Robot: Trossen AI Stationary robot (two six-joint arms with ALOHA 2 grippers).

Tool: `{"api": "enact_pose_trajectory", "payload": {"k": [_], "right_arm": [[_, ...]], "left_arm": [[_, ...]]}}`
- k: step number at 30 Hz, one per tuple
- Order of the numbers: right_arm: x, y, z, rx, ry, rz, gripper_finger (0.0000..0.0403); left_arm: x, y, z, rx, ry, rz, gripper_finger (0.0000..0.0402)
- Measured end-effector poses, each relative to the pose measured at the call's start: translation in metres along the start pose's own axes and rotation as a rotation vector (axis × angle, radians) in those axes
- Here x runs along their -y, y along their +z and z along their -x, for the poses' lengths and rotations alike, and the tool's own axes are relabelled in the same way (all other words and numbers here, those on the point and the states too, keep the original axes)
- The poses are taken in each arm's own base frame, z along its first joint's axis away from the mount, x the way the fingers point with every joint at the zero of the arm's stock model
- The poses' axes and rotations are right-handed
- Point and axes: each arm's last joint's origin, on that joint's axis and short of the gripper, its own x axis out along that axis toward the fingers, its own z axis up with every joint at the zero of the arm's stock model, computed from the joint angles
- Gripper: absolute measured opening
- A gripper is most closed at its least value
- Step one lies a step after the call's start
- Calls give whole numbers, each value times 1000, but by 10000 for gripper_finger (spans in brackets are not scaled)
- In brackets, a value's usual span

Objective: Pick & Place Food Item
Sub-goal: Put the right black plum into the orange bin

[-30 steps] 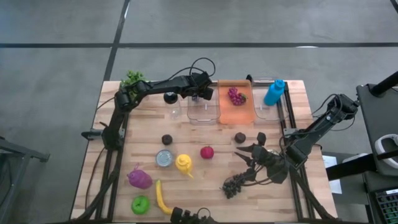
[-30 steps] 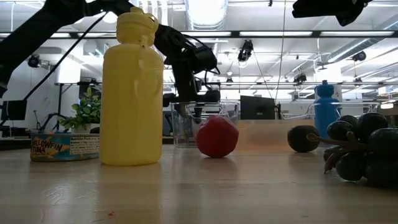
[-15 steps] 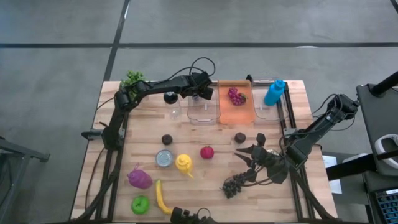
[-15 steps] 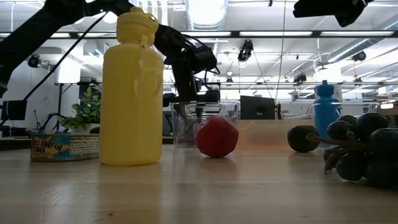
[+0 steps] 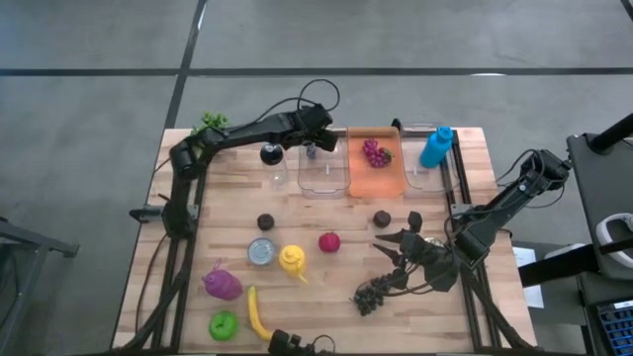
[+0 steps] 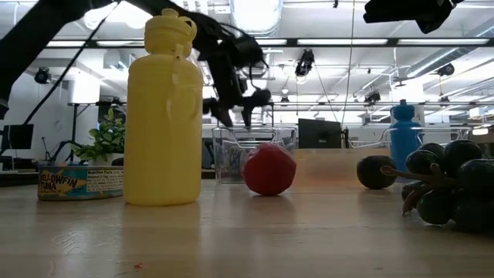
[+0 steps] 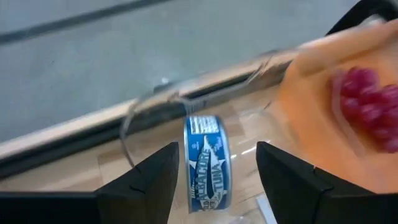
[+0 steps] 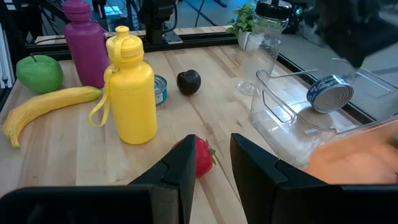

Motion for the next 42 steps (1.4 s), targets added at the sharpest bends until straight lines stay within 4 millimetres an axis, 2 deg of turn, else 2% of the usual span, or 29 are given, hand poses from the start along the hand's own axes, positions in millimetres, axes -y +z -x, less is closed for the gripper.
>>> {"api": "enact_pose_trajectory", "payload": {"k": [6,10,16,23,30,35,42], "right_arm": [[0,0,0,1,-2,6,89],[0,0,0,2,-2,6,79],[0,0,0,3,-2,5,68],[1,1,-1,7,-11,4,77],[1,1,-1,7,-12,2,77],[4,3,-4,-2,-12,14,50],[3,3,-6,-119,186,63,11]], "left_arm": [[3,12,52,90,-83,-85,212],[14,7,92,159,-145,-249,208],[41,-20,156,275,-209,-446,208],[70,-75,219,362,-240,-631,211],[84,-133,253,321,-325,-778,203],[80,-165,257,283,-353,-781,200],[64,-205,264,288,-350,-741,198]]}}
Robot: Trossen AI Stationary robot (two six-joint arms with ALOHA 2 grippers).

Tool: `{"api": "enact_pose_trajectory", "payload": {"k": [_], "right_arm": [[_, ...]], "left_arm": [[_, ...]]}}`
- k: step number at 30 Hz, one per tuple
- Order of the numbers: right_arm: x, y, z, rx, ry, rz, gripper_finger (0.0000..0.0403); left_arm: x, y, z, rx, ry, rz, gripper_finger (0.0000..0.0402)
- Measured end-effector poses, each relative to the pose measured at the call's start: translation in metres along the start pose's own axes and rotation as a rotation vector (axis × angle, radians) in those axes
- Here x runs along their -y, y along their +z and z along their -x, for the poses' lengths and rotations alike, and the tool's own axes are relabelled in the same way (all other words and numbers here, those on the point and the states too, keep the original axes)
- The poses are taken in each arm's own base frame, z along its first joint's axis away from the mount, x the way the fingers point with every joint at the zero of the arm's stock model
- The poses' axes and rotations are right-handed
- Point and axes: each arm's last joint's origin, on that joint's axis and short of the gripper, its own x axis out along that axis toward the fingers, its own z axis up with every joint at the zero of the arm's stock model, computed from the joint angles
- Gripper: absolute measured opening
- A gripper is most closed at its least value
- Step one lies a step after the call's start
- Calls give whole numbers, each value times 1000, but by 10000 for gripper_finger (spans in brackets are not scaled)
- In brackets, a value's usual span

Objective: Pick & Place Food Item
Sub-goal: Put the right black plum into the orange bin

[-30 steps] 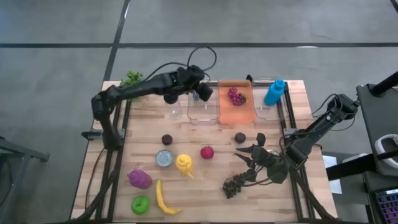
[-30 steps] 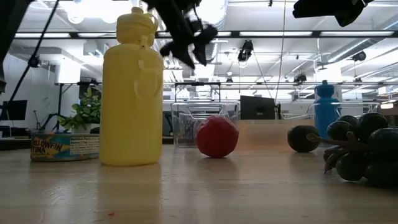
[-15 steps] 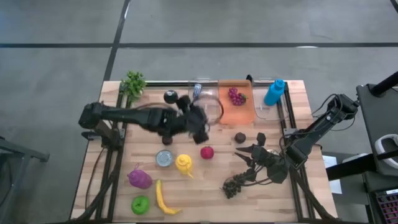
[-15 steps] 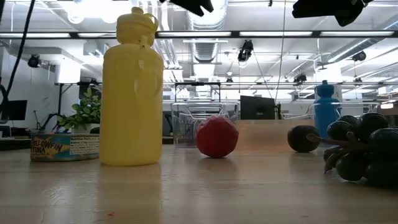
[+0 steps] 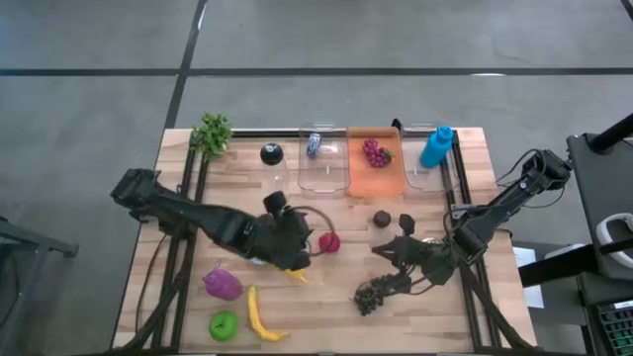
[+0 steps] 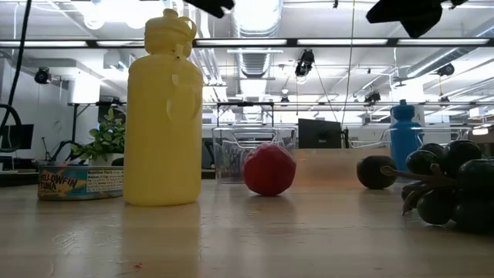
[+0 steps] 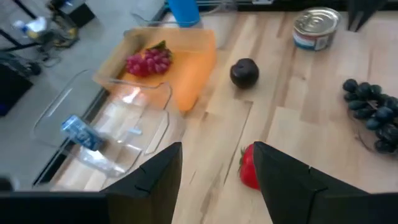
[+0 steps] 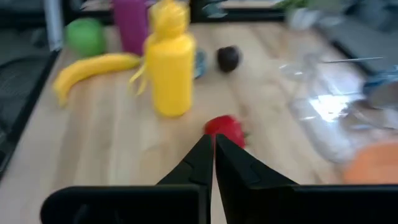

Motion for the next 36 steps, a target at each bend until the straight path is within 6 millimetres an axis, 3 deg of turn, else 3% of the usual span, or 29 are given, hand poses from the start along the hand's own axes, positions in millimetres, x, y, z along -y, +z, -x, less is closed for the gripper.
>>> {"api": "enact_pose_trajectory", "payload": {"k": [10,16,22,31,36], "right_arm": [[4,3,9,-53,127,30,8],[13,0,5,-159,170,41,8],[24,-2,0,-214,124,30,8],[26,-3,0,-232,114,37,10],[27,-5,1,-257,102,45,36]], "left_arm": [[3,-45,38,158,-15,96,189],[-6,-67,41,207,-50,118,185],[-14,-76,42,224,-58,115,185],[-13,-76,42,227,-62,114,183],[-13,-76,43,227,-62,114,183]]}}
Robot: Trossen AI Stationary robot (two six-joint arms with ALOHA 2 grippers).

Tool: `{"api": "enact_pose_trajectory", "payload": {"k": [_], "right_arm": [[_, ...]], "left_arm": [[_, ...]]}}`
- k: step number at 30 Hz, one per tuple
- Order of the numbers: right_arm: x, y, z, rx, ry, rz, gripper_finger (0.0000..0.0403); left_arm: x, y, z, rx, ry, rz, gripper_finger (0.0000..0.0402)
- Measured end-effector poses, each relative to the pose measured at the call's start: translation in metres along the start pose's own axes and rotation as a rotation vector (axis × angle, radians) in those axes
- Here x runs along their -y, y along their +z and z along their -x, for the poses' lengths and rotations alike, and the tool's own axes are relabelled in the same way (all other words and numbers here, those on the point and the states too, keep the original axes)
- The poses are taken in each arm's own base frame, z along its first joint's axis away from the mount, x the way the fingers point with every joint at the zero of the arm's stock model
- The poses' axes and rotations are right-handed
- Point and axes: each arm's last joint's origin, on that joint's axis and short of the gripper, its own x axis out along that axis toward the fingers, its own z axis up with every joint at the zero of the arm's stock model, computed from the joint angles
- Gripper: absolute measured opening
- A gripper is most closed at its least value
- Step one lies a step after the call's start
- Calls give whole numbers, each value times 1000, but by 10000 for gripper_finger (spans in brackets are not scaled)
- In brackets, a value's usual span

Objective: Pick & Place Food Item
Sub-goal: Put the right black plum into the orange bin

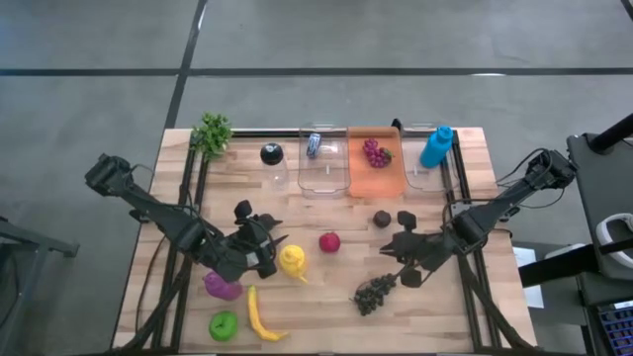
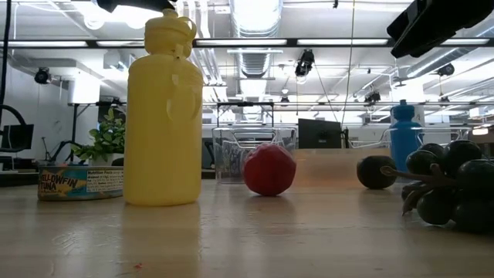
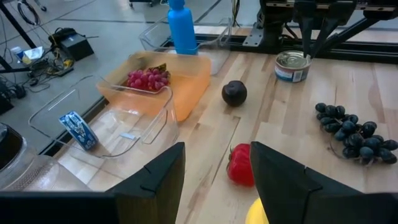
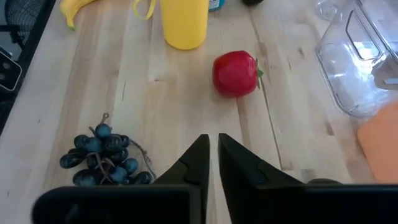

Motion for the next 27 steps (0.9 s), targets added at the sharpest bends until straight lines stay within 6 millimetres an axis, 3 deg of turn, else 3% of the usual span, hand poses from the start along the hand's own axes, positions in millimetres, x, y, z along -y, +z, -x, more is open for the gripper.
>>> {"api": "enact_pose_trajectory", "payload": {"k": [16,27], "right_arm": [[4,2,-2,2,-19,1,215],[12,1,-23,-56,-98,-1,303]], "left_arm": [[0,0,0,3,-2,16,181],[0,0,0,3,-2,17,186]]}}
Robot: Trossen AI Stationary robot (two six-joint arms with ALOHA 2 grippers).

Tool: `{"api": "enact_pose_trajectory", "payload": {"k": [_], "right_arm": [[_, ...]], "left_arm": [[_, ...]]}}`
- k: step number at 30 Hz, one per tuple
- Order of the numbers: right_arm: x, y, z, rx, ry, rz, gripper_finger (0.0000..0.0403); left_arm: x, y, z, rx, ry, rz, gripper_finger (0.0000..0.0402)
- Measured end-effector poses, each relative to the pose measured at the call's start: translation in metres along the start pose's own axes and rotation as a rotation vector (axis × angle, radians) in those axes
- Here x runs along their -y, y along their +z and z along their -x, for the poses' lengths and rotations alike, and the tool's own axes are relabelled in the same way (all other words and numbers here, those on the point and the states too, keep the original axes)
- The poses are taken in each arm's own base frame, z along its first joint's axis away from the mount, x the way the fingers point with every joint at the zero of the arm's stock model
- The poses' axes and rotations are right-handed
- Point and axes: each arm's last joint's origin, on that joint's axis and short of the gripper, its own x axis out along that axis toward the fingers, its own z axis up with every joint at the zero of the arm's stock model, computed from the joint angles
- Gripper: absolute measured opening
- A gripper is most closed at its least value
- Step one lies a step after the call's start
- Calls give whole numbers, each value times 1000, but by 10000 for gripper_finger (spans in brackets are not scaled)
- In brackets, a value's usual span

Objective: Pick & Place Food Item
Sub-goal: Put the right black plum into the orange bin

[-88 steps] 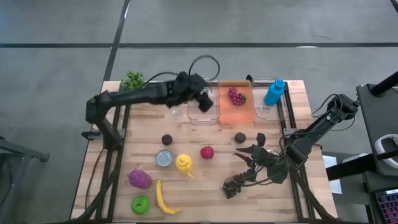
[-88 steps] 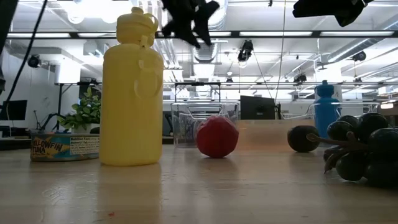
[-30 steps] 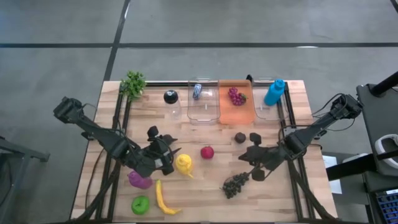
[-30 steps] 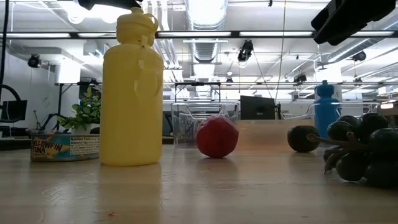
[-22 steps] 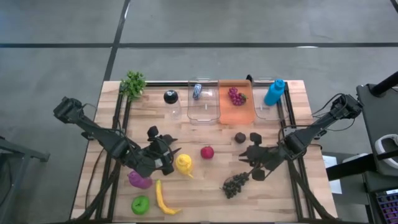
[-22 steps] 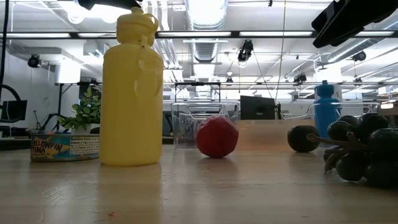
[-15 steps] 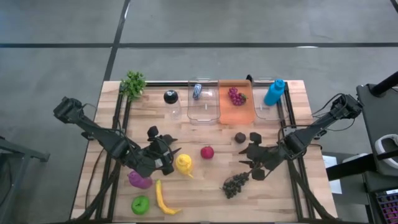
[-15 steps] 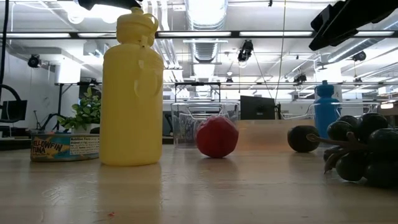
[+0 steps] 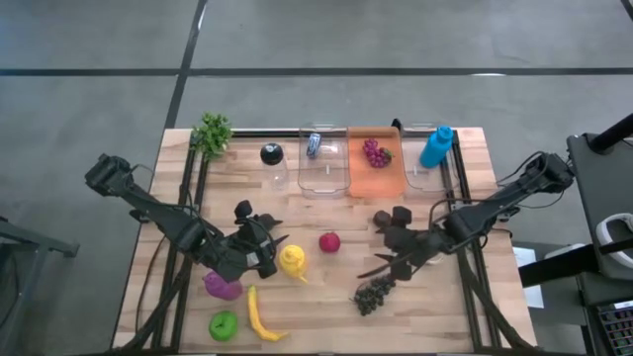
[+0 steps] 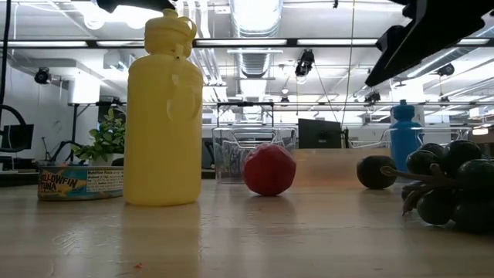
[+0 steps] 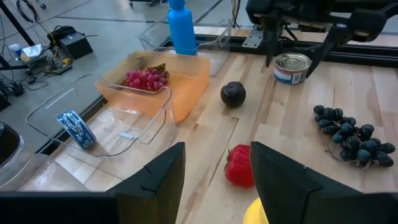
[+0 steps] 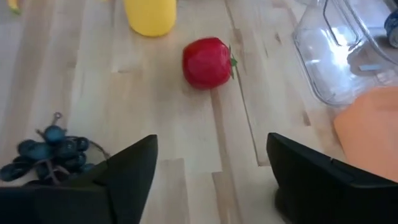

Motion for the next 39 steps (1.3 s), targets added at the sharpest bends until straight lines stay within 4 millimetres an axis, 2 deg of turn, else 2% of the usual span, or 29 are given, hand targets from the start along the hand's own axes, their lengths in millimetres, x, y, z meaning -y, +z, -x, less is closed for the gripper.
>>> {"api": "enact_pose_trajectory", "payload": {"k": [6,12,16,27,39], "right_arm": [[9,-3,-9,-67,-63,-57,340],[41,-10,-16,-209,-224,-359,360],[58,-10,-23,-256,-267,-447,361],[78,-14,-57,-399,-289,-484,344],[76,-24,-85,-470,-318,-443,344]], "left_arm": [[0,0,0,-1,-2,0,182],[0,0,0,-1,-2,0,184],[0,0,0,-1,-1,0,187],[0,0,0,1,-1,3,181],[0,0,0,2,0,3,182]]}}
